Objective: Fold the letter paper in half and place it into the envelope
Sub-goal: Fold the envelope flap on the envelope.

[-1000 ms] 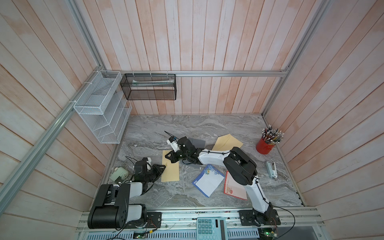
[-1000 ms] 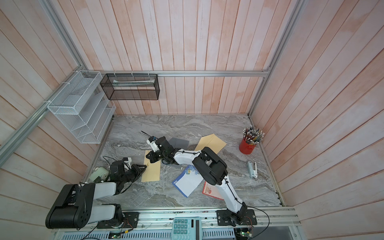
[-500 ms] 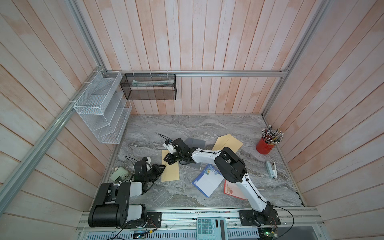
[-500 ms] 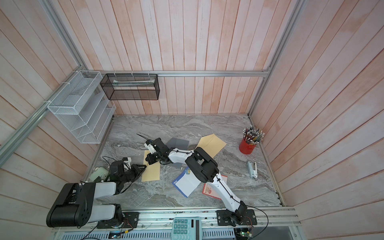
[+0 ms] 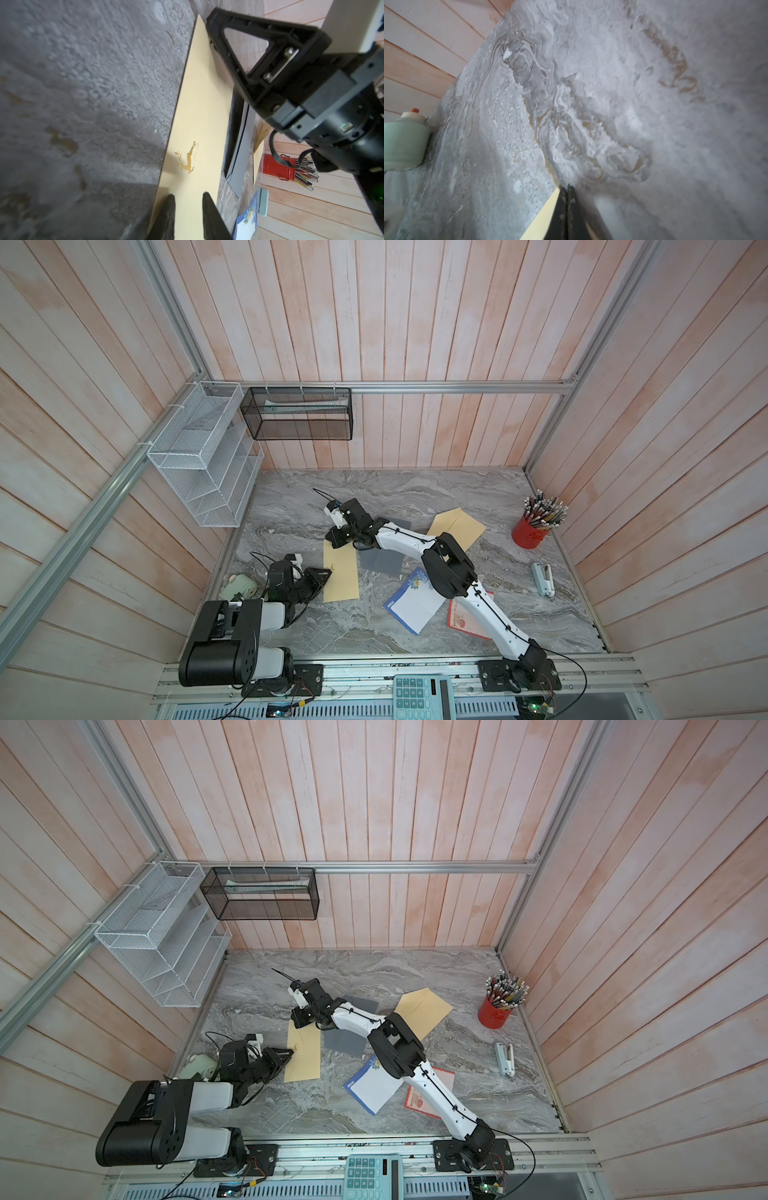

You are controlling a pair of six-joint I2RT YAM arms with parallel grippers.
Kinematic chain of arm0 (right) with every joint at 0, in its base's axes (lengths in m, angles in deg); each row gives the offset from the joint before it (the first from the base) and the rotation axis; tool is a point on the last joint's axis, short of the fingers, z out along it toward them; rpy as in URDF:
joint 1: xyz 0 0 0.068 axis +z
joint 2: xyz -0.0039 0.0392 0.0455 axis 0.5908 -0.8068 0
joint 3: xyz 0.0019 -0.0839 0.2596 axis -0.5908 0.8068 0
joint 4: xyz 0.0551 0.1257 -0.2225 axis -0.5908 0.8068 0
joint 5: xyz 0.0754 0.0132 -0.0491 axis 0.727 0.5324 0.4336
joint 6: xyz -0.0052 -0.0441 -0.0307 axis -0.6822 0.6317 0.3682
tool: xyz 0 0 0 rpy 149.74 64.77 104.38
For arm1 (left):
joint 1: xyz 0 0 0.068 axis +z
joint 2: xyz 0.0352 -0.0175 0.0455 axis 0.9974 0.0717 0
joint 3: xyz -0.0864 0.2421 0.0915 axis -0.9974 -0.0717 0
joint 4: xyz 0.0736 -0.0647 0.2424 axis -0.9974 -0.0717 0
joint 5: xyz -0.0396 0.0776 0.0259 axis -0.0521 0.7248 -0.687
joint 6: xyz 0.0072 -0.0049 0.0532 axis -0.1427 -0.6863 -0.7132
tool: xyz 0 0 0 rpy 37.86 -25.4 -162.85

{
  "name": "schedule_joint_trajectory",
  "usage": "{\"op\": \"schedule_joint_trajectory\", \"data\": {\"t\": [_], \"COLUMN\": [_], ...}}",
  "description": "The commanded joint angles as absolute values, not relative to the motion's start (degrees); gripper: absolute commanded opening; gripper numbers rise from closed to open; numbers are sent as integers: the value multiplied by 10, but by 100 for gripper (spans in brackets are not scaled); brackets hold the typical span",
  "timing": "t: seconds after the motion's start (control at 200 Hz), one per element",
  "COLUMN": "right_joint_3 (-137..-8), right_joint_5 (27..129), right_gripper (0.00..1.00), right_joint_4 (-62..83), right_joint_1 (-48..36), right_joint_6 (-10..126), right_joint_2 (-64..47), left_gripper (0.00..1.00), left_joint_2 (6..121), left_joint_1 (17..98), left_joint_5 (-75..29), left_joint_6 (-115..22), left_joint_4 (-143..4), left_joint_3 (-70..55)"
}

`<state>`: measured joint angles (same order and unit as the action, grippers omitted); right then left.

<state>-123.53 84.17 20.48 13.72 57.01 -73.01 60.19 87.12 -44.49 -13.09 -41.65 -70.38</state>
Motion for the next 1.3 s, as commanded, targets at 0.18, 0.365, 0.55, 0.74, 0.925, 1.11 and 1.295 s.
{"op": "schedule_joint_trajectory", "data": {"t": [0.18,0.365,0.55,0.74,0.925,1.11,1.295], "right_joint_3": [-1117,-844,-688,-644,-638,-646,-653], "right_joint_5": [797,753,677,641,652,658,673], "right_gripper": [27,40,40,40,40,39,38], "right_joint_4": [201,113,135,183,197,200,204], "right_joint_1": [132,150,198,257,280,292,292], "right_joint_6": [625,627,637,631,619,621,616], "right_joint_2": [-560,-383,-285,-283,-318,-342,-365], "left_gripper": [26,26,26,26,26,26,26], "left_joint_2": [620,628,627,628,628,630,637], "left_joint_1": [874,874,874,874,874,875,875], "left_joint_5": [-435,-438,-438,-436,-436,-432,-432], "left_joint_6": [-132,-134,-135,-136,-137,-137,-134], "left_joint_4": [-433,-431,-436,-439,-445,-446,-442], "left_joint_3": [-702,-699,-695,-690,-685,-681,-668]}}
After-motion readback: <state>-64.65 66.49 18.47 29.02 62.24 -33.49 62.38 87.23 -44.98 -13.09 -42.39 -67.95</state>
